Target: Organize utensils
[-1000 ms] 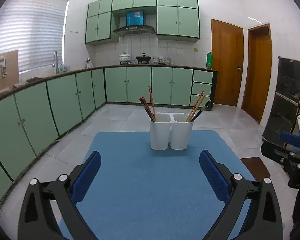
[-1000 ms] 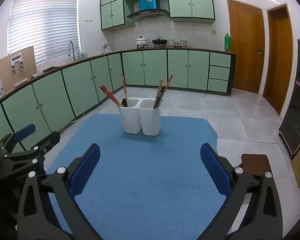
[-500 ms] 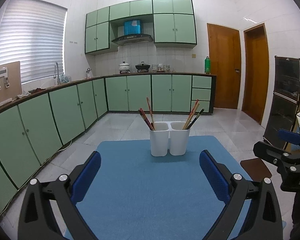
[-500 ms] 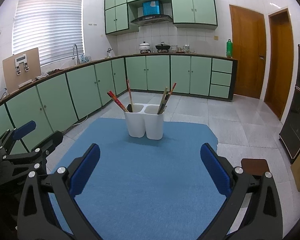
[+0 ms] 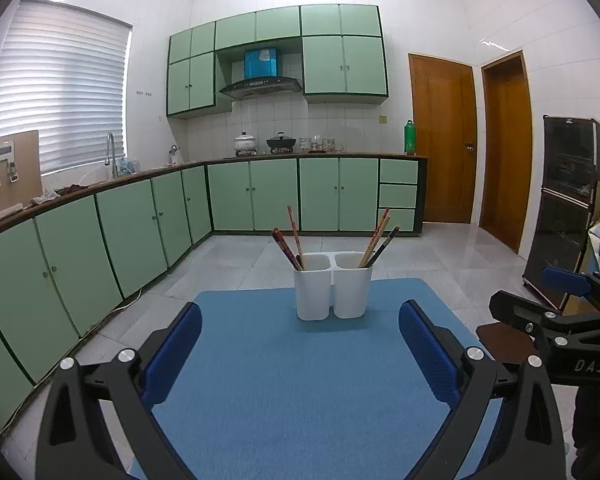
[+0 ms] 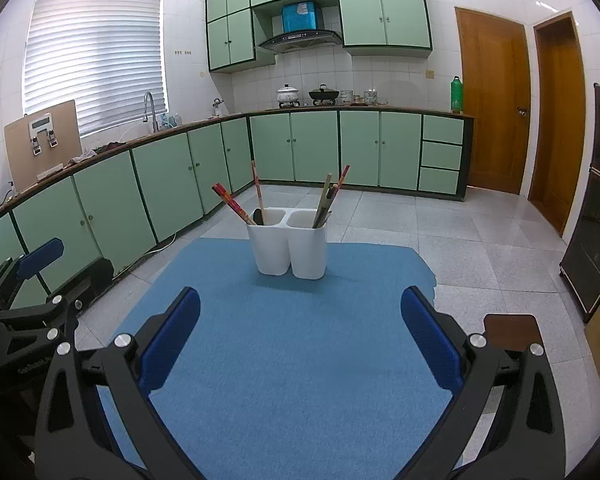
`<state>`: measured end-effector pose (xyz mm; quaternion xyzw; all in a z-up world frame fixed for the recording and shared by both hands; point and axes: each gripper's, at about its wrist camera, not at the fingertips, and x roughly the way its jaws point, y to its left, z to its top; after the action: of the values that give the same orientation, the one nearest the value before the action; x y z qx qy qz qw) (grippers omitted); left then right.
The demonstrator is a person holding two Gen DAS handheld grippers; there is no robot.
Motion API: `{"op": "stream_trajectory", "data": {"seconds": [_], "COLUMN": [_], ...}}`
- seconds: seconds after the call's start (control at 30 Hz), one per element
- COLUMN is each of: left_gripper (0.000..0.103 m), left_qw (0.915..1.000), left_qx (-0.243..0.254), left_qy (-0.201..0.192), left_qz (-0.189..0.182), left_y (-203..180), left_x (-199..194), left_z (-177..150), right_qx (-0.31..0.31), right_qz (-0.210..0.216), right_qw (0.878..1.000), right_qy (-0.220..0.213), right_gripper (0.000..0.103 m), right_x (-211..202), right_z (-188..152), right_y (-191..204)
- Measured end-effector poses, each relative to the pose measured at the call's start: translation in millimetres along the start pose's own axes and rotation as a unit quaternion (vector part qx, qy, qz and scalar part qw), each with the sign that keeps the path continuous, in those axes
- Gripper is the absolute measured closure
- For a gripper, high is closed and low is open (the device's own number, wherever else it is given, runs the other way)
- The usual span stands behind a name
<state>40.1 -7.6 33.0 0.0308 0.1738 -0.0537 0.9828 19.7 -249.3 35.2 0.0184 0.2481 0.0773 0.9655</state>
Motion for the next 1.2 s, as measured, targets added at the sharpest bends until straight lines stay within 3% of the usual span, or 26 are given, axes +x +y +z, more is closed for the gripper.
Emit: {"op": "stream_trajectory", "data": {"seconds": [1.2], "left_gripper": [0.006], "left_qw": [1.0], "left_qx": [-0.006], "left_qy": [0.0], "left_qz": [0.0], "left_y": [3.4], "left_x": [-2.2], "left_z": [-0.3], "right_qx": [-0.005], "right_qz": [0.001], "right_qw": [1.0], "right_qy": [-0.002], "right_gripper": [0.006], "right_x": [-1.7], "right_z": [-0.2], "right_y": [7.8]}}
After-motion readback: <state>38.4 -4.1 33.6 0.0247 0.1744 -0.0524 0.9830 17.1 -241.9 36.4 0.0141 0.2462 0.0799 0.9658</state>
